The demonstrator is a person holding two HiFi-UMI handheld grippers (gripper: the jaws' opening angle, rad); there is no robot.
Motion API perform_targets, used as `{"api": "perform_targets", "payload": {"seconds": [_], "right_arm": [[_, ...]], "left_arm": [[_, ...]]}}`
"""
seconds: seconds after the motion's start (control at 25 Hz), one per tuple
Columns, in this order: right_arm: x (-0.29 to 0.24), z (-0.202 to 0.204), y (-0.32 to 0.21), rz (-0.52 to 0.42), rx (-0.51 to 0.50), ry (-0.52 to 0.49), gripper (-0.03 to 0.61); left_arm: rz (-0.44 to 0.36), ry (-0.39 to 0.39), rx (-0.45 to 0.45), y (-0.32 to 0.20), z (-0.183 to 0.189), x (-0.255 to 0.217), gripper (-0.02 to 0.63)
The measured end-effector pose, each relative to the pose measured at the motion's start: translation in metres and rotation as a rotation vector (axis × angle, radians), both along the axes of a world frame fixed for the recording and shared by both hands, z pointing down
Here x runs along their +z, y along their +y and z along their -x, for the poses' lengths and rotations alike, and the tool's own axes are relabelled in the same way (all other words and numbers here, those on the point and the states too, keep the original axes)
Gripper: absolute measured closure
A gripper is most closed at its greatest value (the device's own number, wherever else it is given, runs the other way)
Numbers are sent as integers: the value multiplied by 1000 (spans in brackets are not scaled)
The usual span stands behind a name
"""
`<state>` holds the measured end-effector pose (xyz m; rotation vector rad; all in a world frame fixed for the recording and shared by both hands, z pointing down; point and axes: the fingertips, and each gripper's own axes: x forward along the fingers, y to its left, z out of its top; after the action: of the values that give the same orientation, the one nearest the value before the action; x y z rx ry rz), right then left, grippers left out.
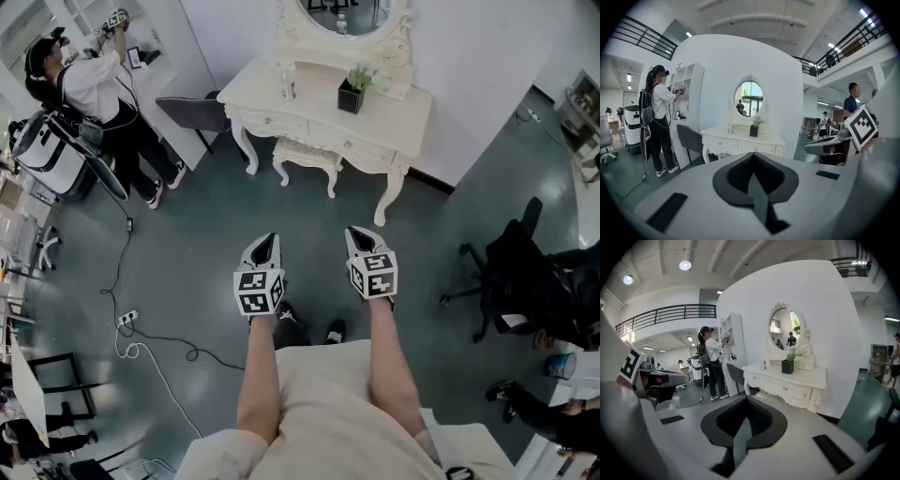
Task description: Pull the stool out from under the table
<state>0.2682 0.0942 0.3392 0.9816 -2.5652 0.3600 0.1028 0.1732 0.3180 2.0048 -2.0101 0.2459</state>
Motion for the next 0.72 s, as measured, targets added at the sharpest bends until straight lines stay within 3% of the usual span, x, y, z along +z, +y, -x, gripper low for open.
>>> {"api": "perform_targets", "payload": {"seconds": [0.36, 0.56, 0.72], "right_arm": [[-5, -16, -17, 20, 63, -78, 535], [6, -12, -20, 87, 47, -77, 535], [4, -10, -37, 84, 48, -86, 535]], "left_arm": [[-28, 9, -11, 5, 0, -4, 598], [-36, 117, -49, -2, 12, 6, 598], [-24, 122, -30, -23, 15, 11, 598]]}}
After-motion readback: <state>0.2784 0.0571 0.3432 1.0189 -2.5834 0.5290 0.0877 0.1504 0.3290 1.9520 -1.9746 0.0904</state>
